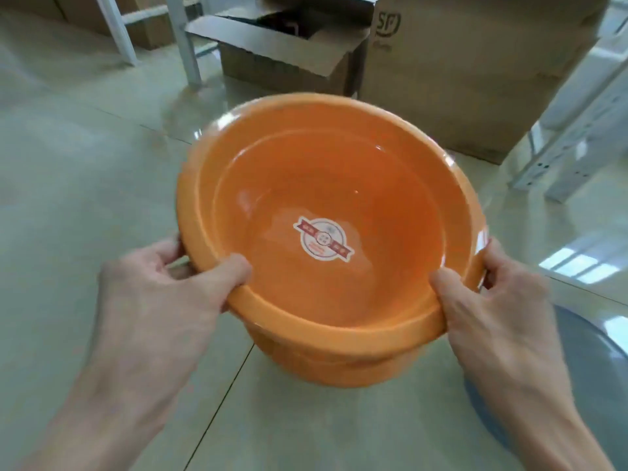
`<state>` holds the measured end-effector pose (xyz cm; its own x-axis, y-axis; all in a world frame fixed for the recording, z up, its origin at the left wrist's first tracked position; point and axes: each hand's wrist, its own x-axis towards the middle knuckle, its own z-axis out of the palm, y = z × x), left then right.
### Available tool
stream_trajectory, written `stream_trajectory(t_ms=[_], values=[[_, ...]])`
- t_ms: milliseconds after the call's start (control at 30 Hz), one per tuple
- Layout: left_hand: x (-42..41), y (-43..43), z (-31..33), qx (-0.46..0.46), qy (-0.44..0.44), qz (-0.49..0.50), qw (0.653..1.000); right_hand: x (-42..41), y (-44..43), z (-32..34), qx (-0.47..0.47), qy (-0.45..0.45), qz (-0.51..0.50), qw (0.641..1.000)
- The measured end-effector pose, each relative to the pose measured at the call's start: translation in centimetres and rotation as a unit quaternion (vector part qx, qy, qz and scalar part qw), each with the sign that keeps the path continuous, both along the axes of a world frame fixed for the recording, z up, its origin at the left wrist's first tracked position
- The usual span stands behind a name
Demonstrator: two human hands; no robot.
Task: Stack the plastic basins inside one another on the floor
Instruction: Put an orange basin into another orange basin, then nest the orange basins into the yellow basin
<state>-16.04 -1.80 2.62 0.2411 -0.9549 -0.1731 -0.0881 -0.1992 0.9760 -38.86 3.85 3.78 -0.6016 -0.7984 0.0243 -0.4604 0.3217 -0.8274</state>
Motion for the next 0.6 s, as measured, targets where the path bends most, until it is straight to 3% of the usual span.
stream_trajectory(t_ms=[133, 233, 400, 500, 600], values=[[-2.9, 1.0, -4.7, 0.087, -0.171, -0.088, 0.978, -1.7, 0.9, -4.2, 0.095, 0.038, -0.028, 0.994], [-3.1, 0.3, -7.8, 0.094, -0.265, -0.152, 0.947, -1.4, 0.6, -8.0, 0.18, 0.144, -0.023, 0.973], [-3.9, 0.8, -9.8, 0.074, -0.252, -0.156, 0.952, -1.0, 1.0, -10.4, 0.211, 0.105, -0.012, 0.972], [-3.2, -0.5, -8.8, 0.072, -0.267, -0.15, 0.949, -1.6, -0.7, -9.0, 0.269, 0.187, -0.003, 0.945], [-2.3, -6.4, -6.9, 0.059, -0.232, -0.065, 0.969, -2.5, -6.3, -5.8, 0.198, 0.2, 0.034, 0.959]])
